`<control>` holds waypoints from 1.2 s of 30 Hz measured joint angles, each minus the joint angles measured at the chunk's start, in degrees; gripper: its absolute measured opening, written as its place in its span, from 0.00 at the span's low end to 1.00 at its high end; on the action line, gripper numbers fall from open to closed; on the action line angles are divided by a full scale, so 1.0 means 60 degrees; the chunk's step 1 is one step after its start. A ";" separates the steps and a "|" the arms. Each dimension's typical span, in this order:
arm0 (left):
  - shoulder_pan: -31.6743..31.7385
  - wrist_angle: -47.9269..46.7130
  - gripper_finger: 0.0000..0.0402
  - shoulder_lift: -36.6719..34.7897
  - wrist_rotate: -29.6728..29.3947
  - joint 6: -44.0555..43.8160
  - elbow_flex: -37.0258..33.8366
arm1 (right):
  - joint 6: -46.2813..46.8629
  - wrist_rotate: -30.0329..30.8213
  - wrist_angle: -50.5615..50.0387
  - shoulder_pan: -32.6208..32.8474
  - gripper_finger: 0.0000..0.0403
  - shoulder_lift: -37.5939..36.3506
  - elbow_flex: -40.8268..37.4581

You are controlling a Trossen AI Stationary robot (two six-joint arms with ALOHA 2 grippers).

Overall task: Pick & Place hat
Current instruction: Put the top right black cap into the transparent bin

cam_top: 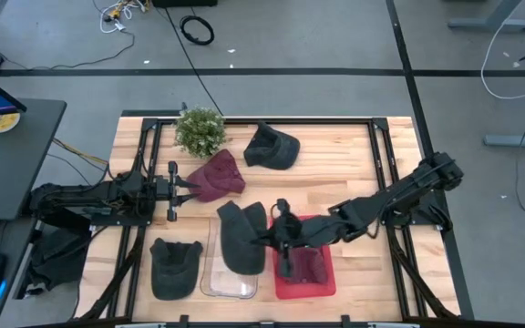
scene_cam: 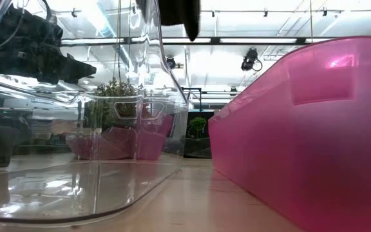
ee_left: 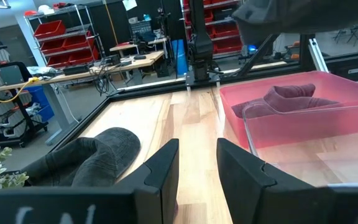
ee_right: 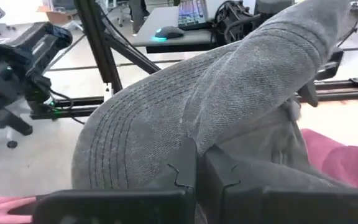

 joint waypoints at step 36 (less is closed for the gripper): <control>0.0000 0.0000 0.29 0.0000 0.0000 0.0001 0.0003 | -0.0717 -0.0087 0.0820 -0.0291 0.07 0.1053 0.0738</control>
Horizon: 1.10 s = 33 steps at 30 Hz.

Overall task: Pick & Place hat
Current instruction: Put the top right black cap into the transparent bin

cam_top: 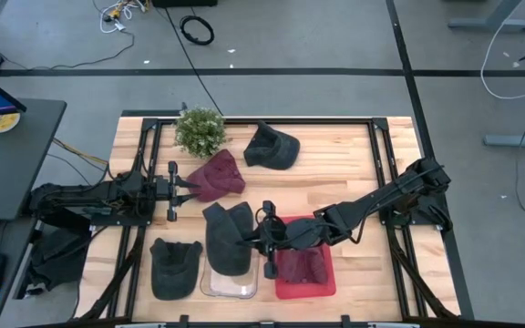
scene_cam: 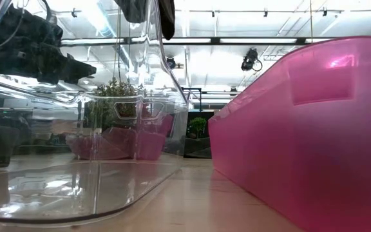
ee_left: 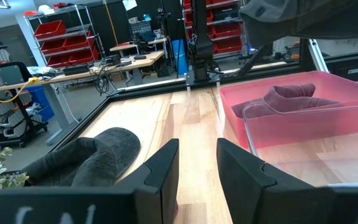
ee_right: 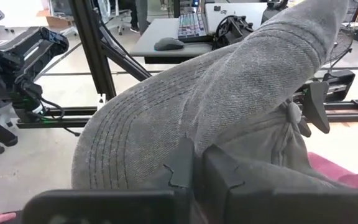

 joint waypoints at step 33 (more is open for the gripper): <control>-0.0003 0.0000 0.29 0.0000 0.0000 0.0002 0.0000 | -0.0377 -0.0952 -0.3646 -0.0186 0.33 -0.0036 -0.0007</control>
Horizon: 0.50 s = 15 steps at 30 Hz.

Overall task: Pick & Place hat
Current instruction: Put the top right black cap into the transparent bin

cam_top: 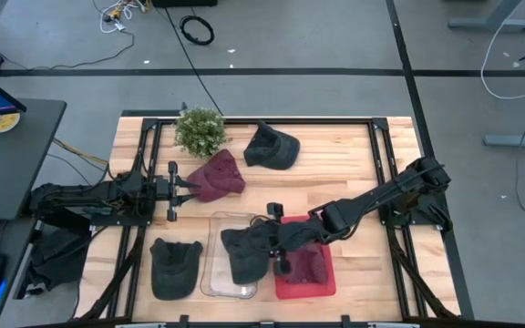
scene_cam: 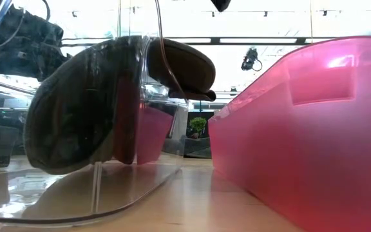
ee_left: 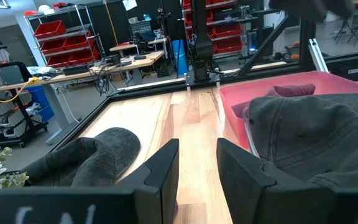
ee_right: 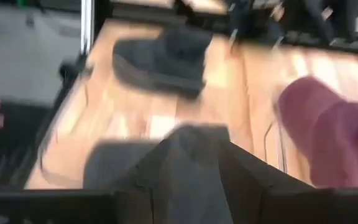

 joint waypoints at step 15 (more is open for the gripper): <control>0.0000 0.0000 0.29 0.0000 0.0000 0.0000 -0.0002 | -0.0282 -0.0756 -0.0845 -0.0172 0.33 0.0397 -0.0004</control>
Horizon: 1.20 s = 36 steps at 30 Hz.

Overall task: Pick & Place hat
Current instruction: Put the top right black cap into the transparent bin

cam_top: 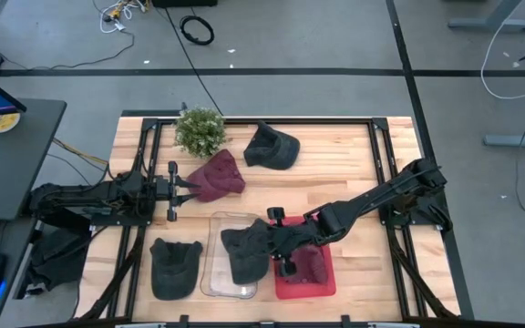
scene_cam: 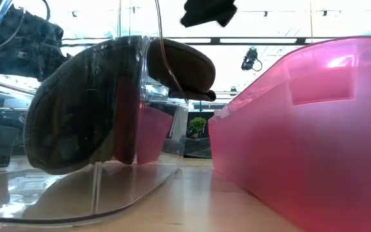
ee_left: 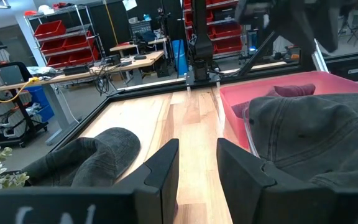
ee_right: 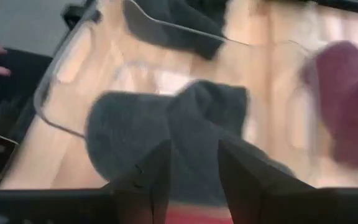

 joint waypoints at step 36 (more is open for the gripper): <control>0.0000 0.0000 0.29 0.0000 0.0000 -0.0001 0.0000 | 0.0050 -0.1970 0.0772 -0.0943 0.33 0.1282 0.0000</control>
